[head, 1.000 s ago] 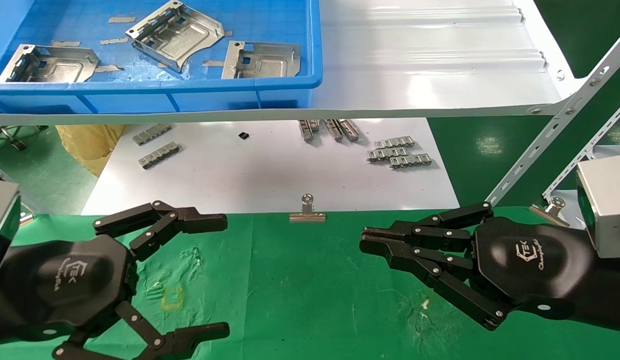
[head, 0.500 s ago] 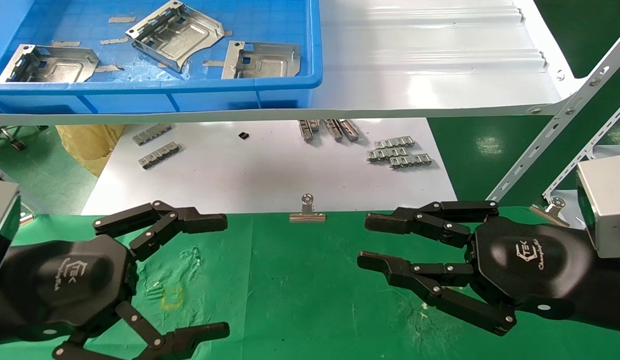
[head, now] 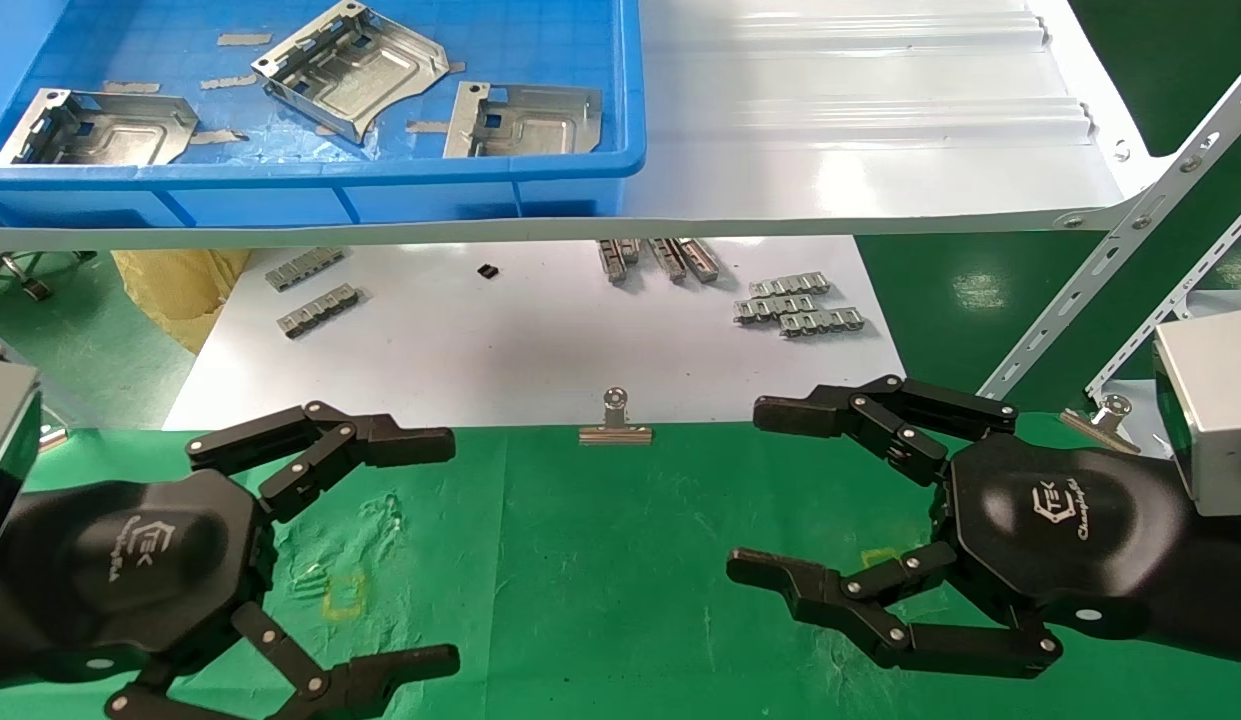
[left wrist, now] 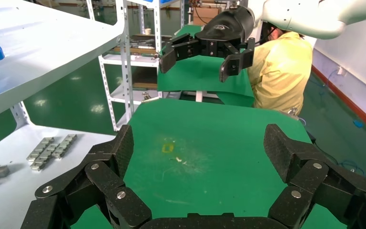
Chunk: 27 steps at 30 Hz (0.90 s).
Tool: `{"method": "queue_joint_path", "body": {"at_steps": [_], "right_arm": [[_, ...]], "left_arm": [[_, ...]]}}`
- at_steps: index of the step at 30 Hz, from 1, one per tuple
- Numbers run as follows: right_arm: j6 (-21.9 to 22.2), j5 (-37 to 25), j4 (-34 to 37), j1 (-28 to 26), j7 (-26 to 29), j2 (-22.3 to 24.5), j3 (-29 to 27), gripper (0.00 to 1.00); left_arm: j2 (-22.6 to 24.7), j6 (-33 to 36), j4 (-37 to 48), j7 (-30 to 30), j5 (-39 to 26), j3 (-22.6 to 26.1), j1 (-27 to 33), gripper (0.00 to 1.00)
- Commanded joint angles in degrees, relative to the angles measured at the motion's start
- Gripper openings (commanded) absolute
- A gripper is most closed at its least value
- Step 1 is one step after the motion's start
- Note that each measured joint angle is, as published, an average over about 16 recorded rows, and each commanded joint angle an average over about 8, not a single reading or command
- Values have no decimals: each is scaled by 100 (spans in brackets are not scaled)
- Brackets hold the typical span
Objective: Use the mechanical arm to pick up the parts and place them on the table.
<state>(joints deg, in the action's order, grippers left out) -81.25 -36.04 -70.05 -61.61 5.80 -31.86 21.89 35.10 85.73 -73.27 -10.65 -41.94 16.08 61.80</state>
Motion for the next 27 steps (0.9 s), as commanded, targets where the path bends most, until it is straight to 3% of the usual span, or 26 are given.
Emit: {"method": "queue_joint_path", "body": {"at_steps": [1,5,13,27], "right_arm": [[0,0,0,0,0,0,0,100],[0,0,0,0,0,0,0,100],[0,0,0,0,0,0,0,1],[0,0,0,0,0,0,0,0]], "left_arm": [[0,0,0,0,0,0,0,100],[0,0,0,0,0,0,0,100],[0,0,0,0,0,0,0,100],[0,0,0,0,0,0,0,100]]}}
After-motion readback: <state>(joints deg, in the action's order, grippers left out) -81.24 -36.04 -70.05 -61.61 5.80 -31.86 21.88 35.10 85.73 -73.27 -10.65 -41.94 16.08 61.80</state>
